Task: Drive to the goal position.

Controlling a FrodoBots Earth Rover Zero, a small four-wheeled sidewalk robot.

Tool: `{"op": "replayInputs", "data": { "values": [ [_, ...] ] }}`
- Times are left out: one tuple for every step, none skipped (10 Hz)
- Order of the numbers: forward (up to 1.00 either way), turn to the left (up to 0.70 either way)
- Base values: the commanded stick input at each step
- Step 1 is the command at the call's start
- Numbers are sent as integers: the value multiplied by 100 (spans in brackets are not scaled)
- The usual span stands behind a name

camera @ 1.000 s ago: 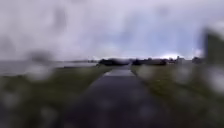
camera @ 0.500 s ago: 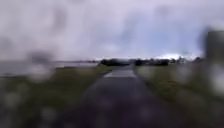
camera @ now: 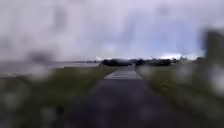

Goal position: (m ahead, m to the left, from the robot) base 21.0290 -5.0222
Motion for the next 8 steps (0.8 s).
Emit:
{"op": "replayInputs", "data": {
  "values": [
    [70, 0],
    [70, 0],
    [70, 0],
    [70, 0],
    [70, 0],
    [70, 0],
    [70, 0],
    [70, 0]
  ]
}}
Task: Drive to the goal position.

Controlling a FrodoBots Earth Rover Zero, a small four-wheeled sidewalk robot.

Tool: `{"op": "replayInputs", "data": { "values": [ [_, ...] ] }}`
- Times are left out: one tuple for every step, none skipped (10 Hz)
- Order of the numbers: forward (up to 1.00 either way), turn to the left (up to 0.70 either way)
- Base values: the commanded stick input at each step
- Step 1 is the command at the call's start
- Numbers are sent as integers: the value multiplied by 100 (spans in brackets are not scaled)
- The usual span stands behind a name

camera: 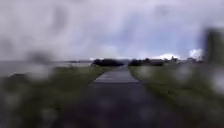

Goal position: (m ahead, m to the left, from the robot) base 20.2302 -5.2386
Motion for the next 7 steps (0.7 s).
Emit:
{"op": "replayInputs", "data": {
  "values": [
    [70, 0],
    [70, 0],
    [70, 0],
    [70, 0],
    [70, 0],
    [70, -3],
    [70, -10]
  ]
}}
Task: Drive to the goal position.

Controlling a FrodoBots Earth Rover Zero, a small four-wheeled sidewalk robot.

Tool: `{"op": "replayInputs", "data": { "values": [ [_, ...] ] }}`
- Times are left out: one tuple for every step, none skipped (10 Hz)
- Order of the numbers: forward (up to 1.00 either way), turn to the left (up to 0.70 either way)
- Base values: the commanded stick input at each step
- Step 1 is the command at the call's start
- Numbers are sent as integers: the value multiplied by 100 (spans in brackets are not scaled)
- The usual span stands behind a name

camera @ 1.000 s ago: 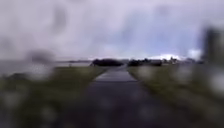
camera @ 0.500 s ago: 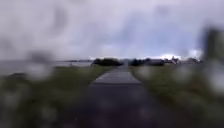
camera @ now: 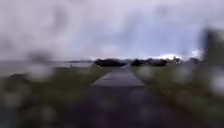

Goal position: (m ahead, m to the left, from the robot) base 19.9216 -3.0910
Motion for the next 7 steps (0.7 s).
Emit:
{"op": "replayInputs", "data": {
  "values": [
    [70, -35],
    [70, -35],
    [70, -35],
    [70, -35],
    [70, 0],
    [70, 0],
    [70, 0]
  ]
}}
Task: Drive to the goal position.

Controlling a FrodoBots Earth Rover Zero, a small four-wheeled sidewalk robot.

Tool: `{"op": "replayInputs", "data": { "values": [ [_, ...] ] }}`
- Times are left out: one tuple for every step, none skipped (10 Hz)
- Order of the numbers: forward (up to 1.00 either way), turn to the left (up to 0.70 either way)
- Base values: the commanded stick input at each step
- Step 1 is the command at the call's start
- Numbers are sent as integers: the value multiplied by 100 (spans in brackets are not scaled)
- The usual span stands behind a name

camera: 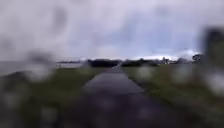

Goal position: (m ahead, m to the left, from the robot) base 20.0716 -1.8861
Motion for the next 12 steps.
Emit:
{"op": "replayInputs", "data": {
  "values": [
    [70, 0],
    [70, 0],
    [70, 0],
    [70, 0],
    [70, 0],
    [70, 0],
    [70, 0],
    [70, 0],
    [70, 0],
    [70, 0],
    [70, -2],
    [70, -19]
  ]
}}
